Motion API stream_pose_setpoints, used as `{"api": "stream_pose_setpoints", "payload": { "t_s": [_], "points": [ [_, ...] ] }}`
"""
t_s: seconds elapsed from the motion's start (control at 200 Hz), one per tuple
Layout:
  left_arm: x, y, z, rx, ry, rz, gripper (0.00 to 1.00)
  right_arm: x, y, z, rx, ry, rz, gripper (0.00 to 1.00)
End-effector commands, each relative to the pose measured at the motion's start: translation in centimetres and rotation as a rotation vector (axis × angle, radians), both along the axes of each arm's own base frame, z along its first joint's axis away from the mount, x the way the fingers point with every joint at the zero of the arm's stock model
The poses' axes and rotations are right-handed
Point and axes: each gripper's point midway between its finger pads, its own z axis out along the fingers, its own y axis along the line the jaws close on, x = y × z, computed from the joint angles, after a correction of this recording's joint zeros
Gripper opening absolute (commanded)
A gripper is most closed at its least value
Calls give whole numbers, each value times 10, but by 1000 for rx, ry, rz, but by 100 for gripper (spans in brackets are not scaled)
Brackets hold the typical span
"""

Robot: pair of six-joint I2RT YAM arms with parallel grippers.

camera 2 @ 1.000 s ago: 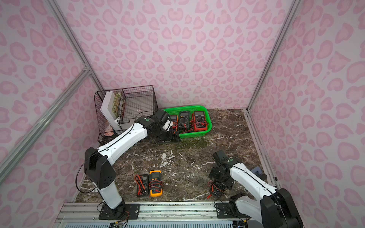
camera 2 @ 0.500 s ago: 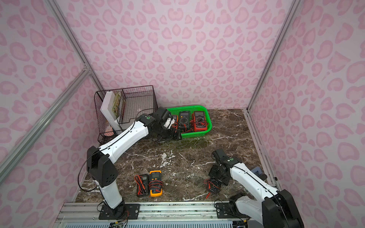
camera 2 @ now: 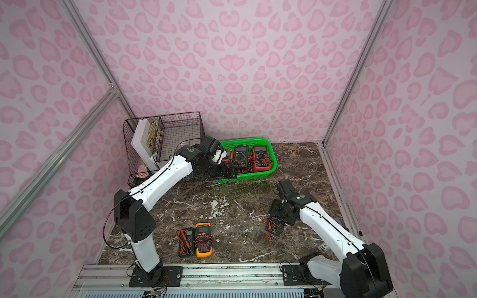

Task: Put the multimeter into the basket
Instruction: Pick up the multimeter from the center of the board.

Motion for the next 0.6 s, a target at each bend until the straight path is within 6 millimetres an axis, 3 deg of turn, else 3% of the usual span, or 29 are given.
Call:
{"api": "stream_pose_setpoints", "payload": {
  "t_s": [0.0, 0.33, 0.595],
  "points": [
    [-2, 4, 0, -2, 29, 7, 98, 18, 4, 16, -5, -64, 13, 44],
    [7, 15, 3, -9, 19, 40, 99, 69, 25, 68, 6, -201, 76, 44],
    [7, 27, 4, -3, 10, 56, 99, 132, 38, 115, 22, -323, 126, 44]
  ]
}}
